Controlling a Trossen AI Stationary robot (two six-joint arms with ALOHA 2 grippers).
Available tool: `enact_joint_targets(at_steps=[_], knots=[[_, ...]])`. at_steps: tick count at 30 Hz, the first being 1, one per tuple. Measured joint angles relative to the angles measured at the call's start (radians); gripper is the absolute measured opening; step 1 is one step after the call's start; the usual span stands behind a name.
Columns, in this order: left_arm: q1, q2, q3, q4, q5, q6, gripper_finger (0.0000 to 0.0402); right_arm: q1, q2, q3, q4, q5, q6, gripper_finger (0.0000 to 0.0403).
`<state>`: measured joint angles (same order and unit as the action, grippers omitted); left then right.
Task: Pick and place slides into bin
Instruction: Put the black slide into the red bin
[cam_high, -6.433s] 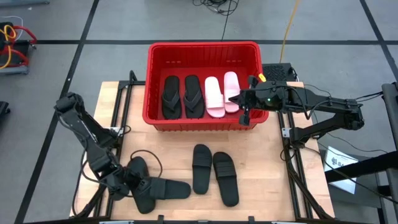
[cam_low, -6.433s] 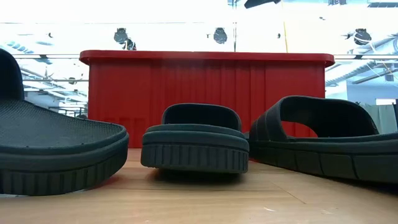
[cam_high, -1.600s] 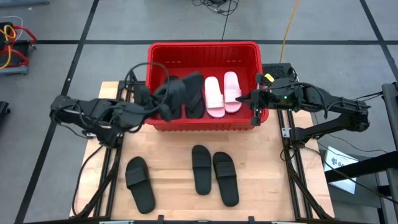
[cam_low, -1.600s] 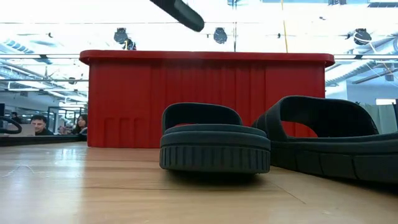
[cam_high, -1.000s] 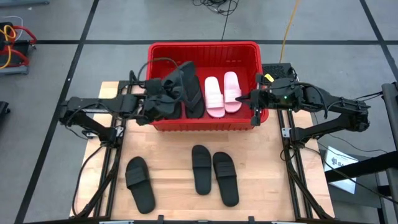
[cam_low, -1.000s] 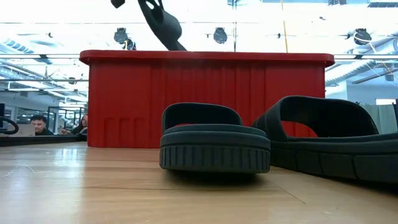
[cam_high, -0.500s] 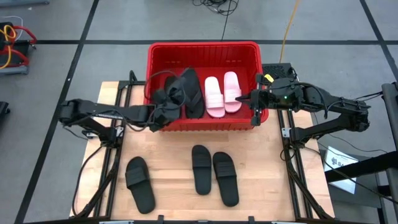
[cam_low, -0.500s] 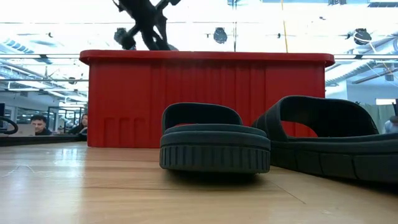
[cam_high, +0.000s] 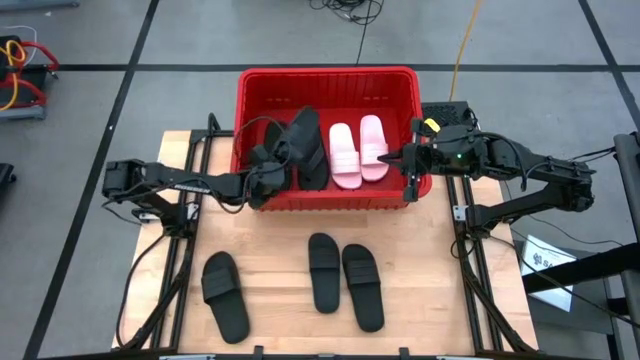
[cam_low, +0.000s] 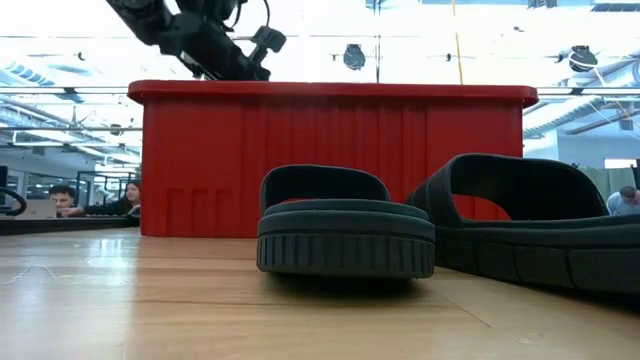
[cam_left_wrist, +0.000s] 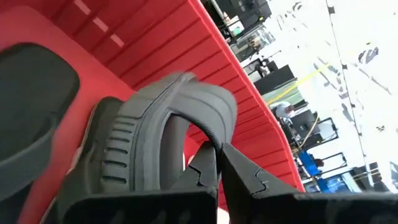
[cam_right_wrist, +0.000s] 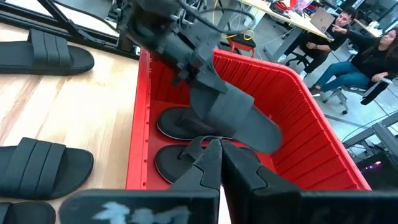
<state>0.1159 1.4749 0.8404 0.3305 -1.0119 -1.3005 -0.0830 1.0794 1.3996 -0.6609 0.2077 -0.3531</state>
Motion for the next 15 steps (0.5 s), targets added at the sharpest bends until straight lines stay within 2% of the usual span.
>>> enact_joint_targets(at_steps=[6, 15], knots=[[0.064, 0.043, 0.007, 0.081, 0.105, 0.063, 0.0000, 0.000, 0.000, 0.000, 0.006, 0.000, 0.001, 0.0000], [0.087, 0.061, 0.013, 0.069, 0.141, 0.071, 0.0000, 0.000, 0.001, 0.000, 0.006, 0.000, 0.027, 0.0000]])
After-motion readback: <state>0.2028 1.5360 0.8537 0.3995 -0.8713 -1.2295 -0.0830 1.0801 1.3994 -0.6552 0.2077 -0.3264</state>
